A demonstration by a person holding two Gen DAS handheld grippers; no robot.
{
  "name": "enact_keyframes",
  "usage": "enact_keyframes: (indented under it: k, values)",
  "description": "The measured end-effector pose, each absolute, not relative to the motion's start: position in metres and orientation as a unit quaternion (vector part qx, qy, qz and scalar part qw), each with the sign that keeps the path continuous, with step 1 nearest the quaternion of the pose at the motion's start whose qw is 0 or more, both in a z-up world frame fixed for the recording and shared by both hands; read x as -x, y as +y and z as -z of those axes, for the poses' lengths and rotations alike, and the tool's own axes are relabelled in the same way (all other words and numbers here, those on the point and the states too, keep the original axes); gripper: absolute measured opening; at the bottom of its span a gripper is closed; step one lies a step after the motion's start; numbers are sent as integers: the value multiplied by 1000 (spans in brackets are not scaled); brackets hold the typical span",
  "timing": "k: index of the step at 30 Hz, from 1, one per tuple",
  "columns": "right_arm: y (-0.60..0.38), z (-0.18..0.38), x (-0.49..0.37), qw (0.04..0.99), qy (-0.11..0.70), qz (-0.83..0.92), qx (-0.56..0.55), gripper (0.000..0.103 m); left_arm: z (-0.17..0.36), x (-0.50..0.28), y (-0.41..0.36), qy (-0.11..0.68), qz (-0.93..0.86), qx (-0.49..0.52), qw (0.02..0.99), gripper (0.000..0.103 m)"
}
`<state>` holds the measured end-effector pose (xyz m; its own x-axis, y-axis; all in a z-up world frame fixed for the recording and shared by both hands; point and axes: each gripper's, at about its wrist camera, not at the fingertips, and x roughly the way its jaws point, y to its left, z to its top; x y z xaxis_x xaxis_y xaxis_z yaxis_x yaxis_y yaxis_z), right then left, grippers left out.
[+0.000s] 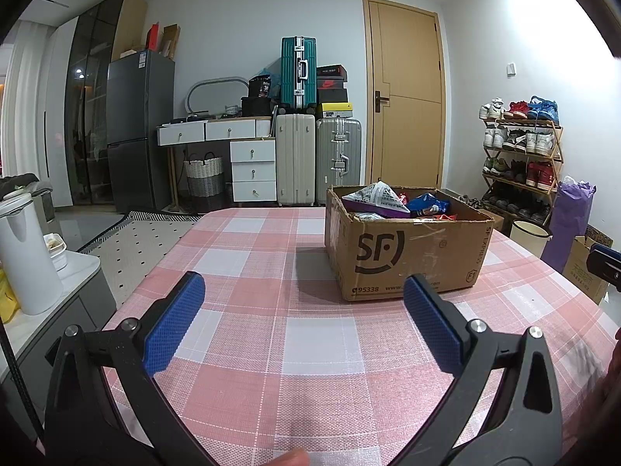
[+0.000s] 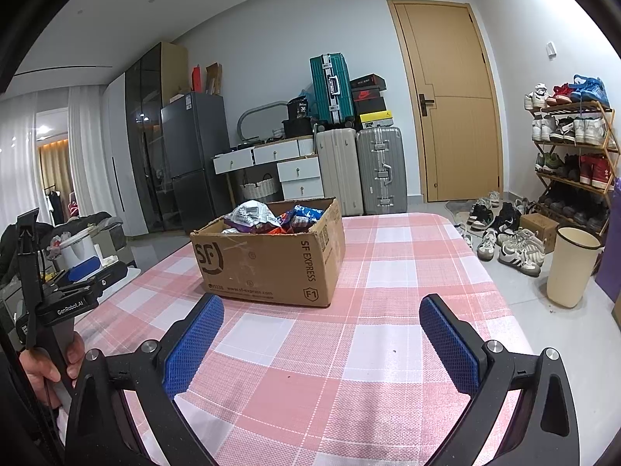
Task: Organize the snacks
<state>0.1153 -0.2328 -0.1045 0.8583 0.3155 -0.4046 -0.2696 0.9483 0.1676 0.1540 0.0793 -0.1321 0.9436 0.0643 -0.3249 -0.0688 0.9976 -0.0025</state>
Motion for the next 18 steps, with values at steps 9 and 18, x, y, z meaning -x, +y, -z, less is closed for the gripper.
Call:
enact_keyframes:
  k: [9,18]
  values:
    - [-233,104,-115,963,215,-152,-51,103,131,-152,80,164,-34,7,986,102]
    - [-234,104,-115,963,216,-155,-50,103,131,-153,79,164,-34,7,986,102]
